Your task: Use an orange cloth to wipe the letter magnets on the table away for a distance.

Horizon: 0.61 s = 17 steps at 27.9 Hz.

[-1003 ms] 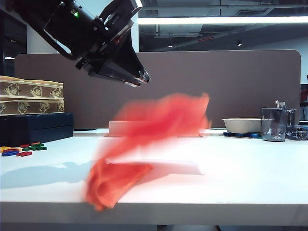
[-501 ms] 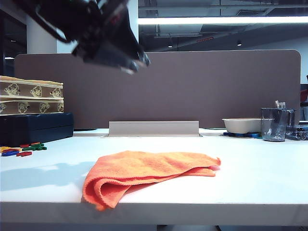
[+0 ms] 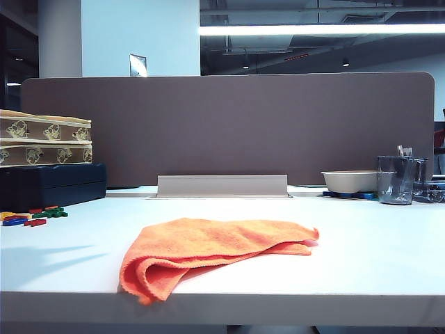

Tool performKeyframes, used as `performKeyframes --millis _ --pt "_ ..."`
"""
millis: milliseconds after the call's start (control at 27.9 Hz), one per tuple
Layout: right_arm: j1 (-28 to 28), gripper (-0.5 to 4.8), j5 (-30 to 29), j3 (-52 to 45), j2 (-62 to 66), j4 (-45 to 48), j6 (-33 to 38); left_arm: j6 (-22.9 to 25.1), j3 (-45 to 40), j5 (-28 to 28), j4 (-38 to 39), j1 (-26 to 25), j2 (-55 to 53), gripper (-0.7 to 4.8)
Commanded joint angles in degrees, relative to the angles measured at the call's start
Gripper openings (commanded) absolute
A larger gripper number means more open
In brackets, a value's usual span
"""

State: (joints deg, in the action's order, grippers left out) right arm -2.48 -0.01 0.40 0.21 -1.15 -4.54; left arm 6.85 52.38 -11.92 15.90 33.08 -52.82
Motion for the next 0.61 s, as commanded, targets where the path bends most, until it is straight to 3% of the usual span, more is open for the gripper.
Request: performKeyframes --millis 36,358,609 --pt "0.0 -0.05 0.0 -0.4 -0.2 0.8 0.1 0.2 0.1 2.0 3.3 0.0 5.0 1.88" --pt "0.0 -0.05 0.0 -0.4 -0.2 0.7 0.1 0.2 -0.3 5.8 11.6 0.0 17.3 1.88" --pt "0.0 -0.05 0.0 -0.4 -0.2 0.8 0.1 0.2 -7.4 6.8 11.2 0.0 27.9 1.88"
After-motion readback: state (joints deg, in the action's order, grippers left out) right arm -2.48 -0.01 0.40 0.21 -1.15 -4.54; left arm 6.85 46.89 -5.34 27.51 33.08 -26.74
